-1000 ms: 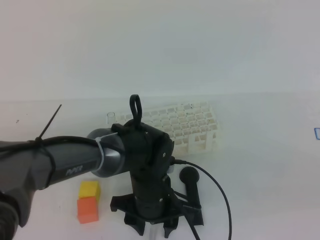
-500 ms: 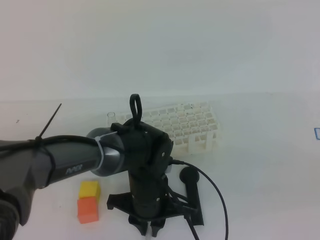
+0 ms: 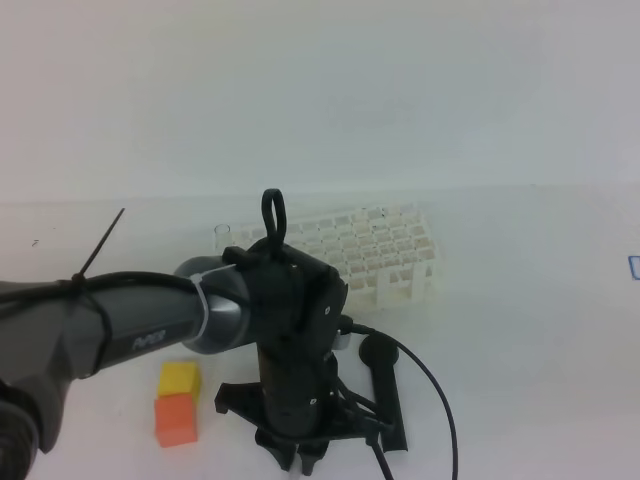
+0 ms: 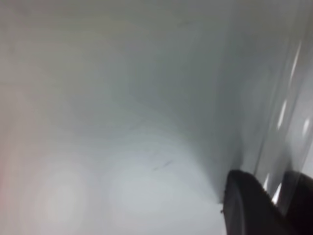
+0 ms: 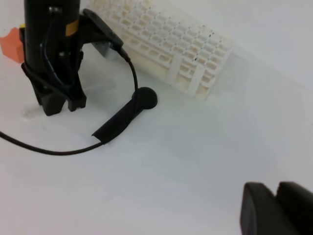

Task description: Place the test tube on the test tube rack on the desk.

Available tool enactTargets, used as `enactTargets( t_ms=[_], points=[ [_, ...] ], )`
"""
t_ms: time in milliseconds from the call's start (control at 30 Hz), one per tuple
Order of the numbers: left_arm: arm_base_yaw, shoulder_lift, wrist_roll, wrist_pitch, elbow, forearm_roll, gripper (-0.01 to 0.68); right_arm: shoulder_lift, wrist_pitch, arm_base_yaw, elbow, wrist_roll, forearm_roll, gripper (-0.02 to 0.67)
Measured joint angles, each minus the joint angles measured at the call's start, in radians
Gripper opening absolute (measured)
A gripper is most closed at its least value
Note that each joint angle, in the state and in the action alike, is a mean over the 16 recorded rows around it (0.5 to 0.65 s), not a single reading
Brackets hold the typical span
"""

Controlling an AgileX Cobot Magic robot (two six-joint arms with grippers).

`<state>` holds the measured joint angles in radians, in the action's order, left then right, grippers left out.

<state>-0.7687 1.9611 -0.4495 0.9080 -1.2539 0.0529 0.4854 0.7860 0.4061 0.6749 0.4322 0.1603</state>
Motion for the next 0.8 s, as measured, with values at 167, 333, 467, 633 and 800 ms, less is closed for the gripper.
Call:
enactTargets(
  t_ms=[167, 333, 467, 633, 800],
  points=[
    [0.000, -0.046, 0.043, -0.068, 0.001, 0.010, 0.111, 0.000, 0.006, 0.000, 0.000, 0.000, 0.000, 0.087],
    [0.000, -0.118, 0.094, -0.173, 0.005, 0.020, 0.110, 0.000, 0.017, 0.000, 0.000, 0.000, -0.003, 0.087],
    [0.000, -0.183, 0.139, -0.280, 0.020, 0.032, 0.096, 0.000, 0.029, 0.000, 0.000, 0.000, -0.009, 0.087],
    [0.000, -0.259, 0.188, -0.462, 0.090, 0.044, 0.075, 0.000, 0.036, 0.000, 0.000, 0.000, -0.015, 0.087],
    [-0.001, -0.329, 0.212, -0.721, 0.237, 0.051, 0.075, 0.000, 0.028, 0.000, 0.000, -0.001, -0.021, 0.087]
  ],
)
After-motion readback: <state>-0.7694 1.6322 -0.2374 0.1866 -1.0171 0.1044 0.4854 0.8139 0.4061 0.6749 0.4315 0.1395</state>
